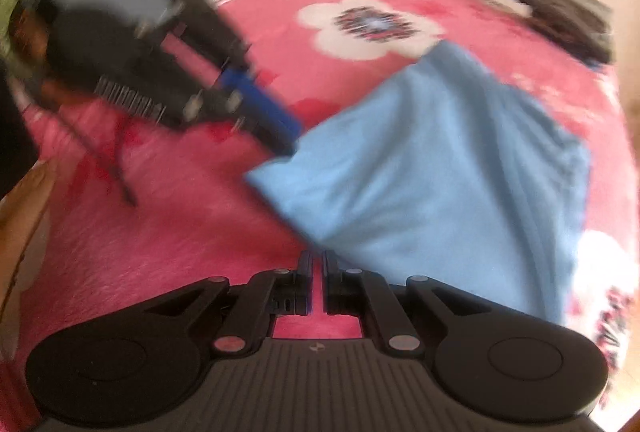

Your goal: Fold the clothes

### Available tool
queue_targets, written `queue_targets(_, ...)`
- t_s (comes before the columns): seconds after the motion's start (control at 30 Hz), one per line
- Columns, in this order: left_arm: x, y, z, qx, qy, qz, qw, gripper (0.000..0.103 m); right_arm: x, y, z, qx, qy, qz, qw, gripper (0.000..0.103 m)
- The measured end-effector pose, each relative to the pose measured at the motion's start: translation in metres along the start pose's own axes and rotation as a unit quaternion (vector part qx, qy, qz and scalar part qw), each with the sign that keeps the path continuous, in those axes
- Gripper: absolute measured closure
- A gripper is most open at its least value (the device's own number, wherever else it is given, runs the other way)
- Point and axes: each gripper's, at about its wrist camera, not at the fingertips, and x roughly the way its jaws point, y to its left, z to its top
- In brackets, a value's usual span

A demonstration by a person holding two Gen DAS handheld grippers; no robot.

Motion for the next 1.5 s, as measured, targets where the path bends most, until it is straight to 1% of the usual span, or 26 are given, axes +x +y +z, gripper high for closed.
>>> queue_targets(0.1, 0.015, -0.001, -0.006, 0.005, 0.034, -0.002, 0.9994, 0.091, -0.016, -0.036, 0.001, 0.074, -0.031, -0.043, 0.996, 0.098)
queue_targets(0.2, 0.016, -0.001, -0.008, -0.001, 0.04, -0.002, 0.9992, 0.091, -0.024, -0.072, -0.004, 0.14, -0.053, -0.094, 0.984, 0.098)
queue_targets(0.3, 0.016, 0.0, -0.01, -0.006, 0.044, -0.002, 0.999, 0.091, -0.021, -0.099, -0.014, 0.183, -0.05, -0.127, 0.974, 0.098)
queue_targets(0.43, 0.015, 0.0, -0.012, -0.012, 0.049, -0.003, 0.9987, 0.09, -0.019, -0.135, -0.011, 0.26, -0.079, -0.116, 0.955, 0.097)
queue_targets(0.5, 0.015, 0.0, -0.013, -0.015, 0.052, -0.003, 0.9985, 0.09, -0.016, -0.155, -0.003, 0.294, -0.099, -0.098, 0.946, 0.09)
queue_targets(0.53, 0.015, 0.0, -0.014, -0.016, 0.053, -0.003, 0.9985, 0.09, -0.012, -0.162, 0.003, 0.303, -0.105, -0.09, 0.943, 0.087)
queue_targets(0.57, 0.015, 0.0, -0.014, -0.016, 0.053, -0.002, 0.9985, 0.09, -0.006, -0.168, 0.009, 0.304, -0.107, -0.085, 0.943, 0.085)
queue_targets(0.67, 0.015, -0.001, -0.014, -0.013, 0.053, 0.0, 0.9985, 0.09, 0.009, -0.186, 0.026, 0.306, -0.108, -0.079, 0.943, 0.082)
queue_targets(0.73, 0.015, -0.001, -0.014, -0.013, 0.053, 0.001, 0.9985, 0.09, 0.019, -0.2, 0.031, 0.321, -0.109, -0.075, 0.938, 0.081)
queue_targets(0.83, 0.016, -0.002, -0.013, -0.014, 0.054, 0.003, 0.9985, 0.089, 0.036, -0.22, 0.034, 0.357, -0.103, -0.058, 0.927, 0.08)
queue_targets(1.03, 0.016, -0.002, -0.013, -0.015, 0.053, 0.002, 0.9985, 0.087, 0.061, -0.245, 0.036, 0.392, -0.085, -0.039, 0.915, 0.08)
queue_targets(1.27, 0.015, -0.001, -0.014, -0.018, 0.052, 0.0, 0.9985, 0.087, 0.064, -0.249, 0.041, 0.401, -0.091, -0.019, 0.911, 0.081)
queue_targets(1.33, 0.015, -0.002, -0.014, -0.018, 0.051, 0.0, 0.9985, 0.087, 0.067, -0.249, 0.042, 0.398, -0.086, -0.018, 0.913, 0.082)
queue_targets(1.37, 0.015, -0.002, -0.014, -0.018, 0.051, 0.0, 0.9985, 0.087, 0.069, -0.249, 0.043, 0.396, -0.083, -0.018, 0.914, 0.086)
queue_targets(1.4, 0.015, -0.002, -0.014, -0.018, 0.052, 0.0, 0.9985, 0.087, 0.071, -0.249, 0.043, 0.394, -0.084, -0.021, 0.915, 0.095)
queue_targets(1.43, 0.015, -0.002, -0.014, -0.02, 0.052, 0.0, 0.9984, 0.087, 0.072, -0.248, 0.043, 0.392, -0.085, -0.024, 0.916, 0.098)
queue_targets(1.5, 0.014, -0.001, -0.012, -0.025, 0.054, 0.0, 0.9982, 0.086, 0.067, -0.245, 0.043, 0.388, -0.101, -0.031, 0.915, 0.1)
